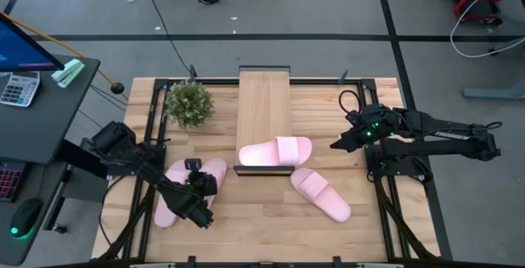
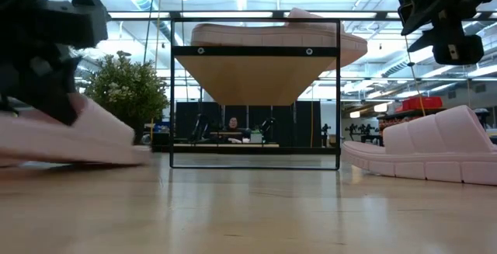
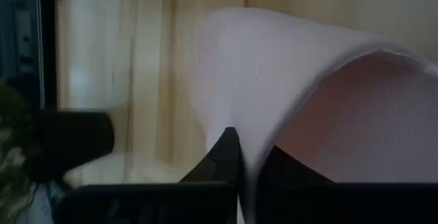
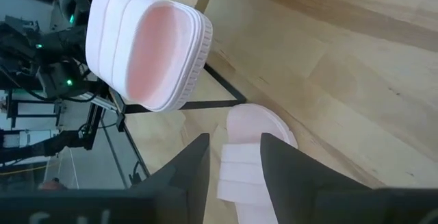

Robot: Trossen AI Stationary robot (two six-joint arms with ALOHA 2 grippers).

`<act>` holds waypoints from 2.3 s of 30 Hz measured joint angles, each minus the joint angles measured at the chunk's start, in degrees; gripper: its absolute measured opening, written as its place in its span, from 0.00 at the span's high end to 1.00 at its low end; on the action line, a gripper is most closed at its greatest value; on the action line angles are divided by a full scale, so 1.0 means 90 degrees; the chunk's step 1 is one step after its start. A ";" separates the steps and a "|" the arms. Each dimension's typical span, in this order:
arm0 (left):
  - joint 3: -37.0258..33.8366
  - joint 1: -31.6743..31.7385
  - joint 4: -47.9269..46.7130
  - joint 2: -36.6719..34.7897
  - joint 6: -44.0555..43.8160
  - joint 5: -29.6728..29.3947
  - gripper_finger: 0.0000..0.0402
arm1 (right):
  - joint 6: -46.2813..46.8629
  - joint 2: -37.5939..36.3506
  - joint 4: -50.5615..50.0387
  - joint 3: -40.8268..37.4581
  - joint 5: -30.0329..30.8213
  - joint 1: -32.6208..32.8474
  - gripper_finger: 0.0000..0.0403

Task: Pick and place slides into the shelf
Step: Put the pink slide on the shelf

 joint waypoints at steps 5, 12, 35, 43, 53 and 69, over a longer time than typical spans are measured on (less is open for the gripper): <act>0.0726 -0.0188 -0.1195 -0.0110 -0.0376 0.0080 0.97 | -0.0068 0.0000 0.0000 0.0000 -0.0004 0.0000 0.69; 0.1923 -0.0554 -0.2492 -0.0448 -0.0818 0.0016 0.97 | -0.0153 0.0000 0.0000 0.0000 -0.0012 0.0000 0.69; 0.5067 0.0646 -0.2854 -0.0963 0.4401 -0.2877 0.97 | -0.0360 -0.0001 0.1420 0.0002 -0.0368 0.0001 0.70; 0.5062 0.1656 -0.0692 -0.1403 0.7213 -0.2338 0.97 | -0.0351 0.0000 0.2112 0.0002 -0.0334 0.0000 0.70; 0.5050 0.2944 0.0738 -0.1478 0.9970 -0.0278 0.97 | 0.0196 0.0000 0.2658 0.0002 -0.0556 0.0000 0.70; 0.5042 0.4661 0.2410 -0.1212 1.2194 0.1810 0.97 | 0.0513 -0.0001 0.3031 0.0002 -0.0508 -0.0005 0.70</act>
